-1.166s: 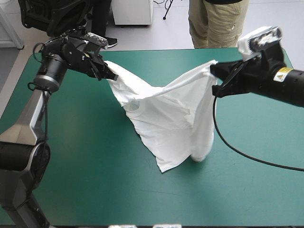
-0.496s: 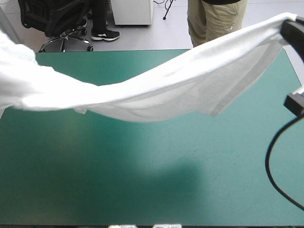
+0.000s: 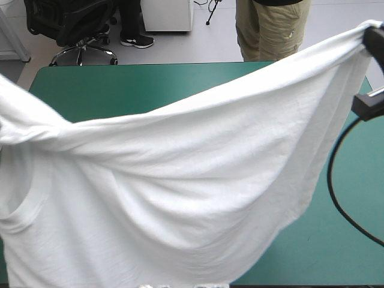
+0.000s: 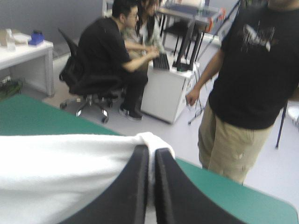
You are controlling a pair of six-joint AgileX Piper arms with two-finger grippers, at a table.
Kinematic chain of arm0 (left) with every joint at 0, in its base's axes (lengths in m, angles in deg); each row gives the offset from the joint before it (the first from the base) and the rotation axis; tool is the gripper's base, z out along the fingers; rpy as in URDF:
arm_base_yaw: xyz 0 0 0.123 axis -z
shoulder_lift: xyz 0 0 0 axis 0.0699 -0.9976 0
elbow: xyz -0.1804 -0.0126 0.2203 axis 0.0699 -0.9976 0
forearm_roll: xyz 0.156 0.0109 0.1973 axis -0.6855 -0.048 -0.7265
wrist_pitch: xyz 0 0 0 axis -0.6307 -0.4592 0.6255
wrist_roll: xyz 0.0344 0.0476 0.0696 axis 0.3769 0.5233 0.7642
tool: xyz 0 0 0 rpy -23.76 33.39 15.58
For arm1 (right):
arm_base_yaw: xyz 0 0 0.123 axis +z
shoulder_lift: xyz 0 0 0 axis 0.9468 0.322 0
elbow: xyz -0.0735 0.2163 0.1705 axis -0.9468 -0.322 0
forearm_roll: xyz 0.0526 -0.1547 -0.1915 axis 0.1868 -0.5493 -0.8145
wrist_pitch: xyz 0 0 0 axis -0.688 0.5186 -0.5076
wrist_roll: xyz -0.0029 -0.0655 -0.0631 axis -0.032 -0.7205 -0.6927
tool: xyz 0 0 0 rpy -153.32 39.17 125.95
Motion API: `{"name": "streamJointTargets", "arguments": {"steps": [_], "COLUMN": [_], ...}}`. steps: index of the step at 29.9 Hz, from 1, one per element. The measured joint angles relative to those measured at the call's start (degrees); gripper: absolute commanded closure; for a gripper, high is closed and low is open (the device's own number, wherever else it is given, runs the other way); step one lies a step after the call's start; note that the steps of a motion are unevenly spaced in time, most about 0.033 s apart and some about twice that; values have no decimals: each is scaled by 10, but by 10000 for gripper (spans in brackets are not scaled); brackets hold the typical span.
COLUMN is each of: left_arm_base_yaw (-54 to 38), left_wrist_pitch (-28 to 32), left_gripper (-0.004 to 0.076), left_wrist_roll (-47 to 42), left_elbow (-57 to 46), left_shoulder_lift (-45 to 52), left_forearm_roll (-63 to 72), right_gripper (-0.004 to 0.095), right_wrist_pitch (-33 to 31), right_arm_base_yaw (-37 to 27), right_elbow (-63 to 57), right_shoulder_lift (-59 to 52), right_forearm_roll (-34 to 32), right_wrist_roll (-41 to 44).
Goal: Fold the cloth
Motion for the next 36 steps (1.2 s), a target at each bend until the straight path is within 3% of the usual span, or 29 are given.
{"name": "streamJointTargets", "arguments": {"steps": [6, 11, 18, 25, 28, 33, 36], "left_arm_base_yaw": [0, 0, 0, 0, 0, 0, 0], "left_wrist_pitch": [-5, 26, 104, 171, 178, 193, 212], "left_gripper": [733, 733, 733, 726, 629, 293, 209], "left_wrist_roll": [-19, -21, -13, -12, -12, -12, -15], "left_elbow": [-90, -102, -103, -88, -88, -88, -85], "left_shoulder_lift": [-119, -217, -397, -509, -542, -571, -572], "left_forearm_roll": [-20, -22, -23, -24, -24, -20, -20], "right_gripper": [905, 908, 908, 872, 738, 465, 404], "right_wrist_pitch": [2, 68, 176, 245, 247, 248, 266], "right_arm_base_yaw": [0, 0, -1, -27, -45, -74, -91], "right_elbow": [-181, -295, -302, -257, -238, -218, -217], "right_shoulder_lift": [32, 116, 271, 368, 401, 440, 453], "right_forearm_roll": [4, 5, -6, -8, -8, -2, -1], "right_wrist_roll": [-2, -9, -19, -18, -16, -15, -15]}}
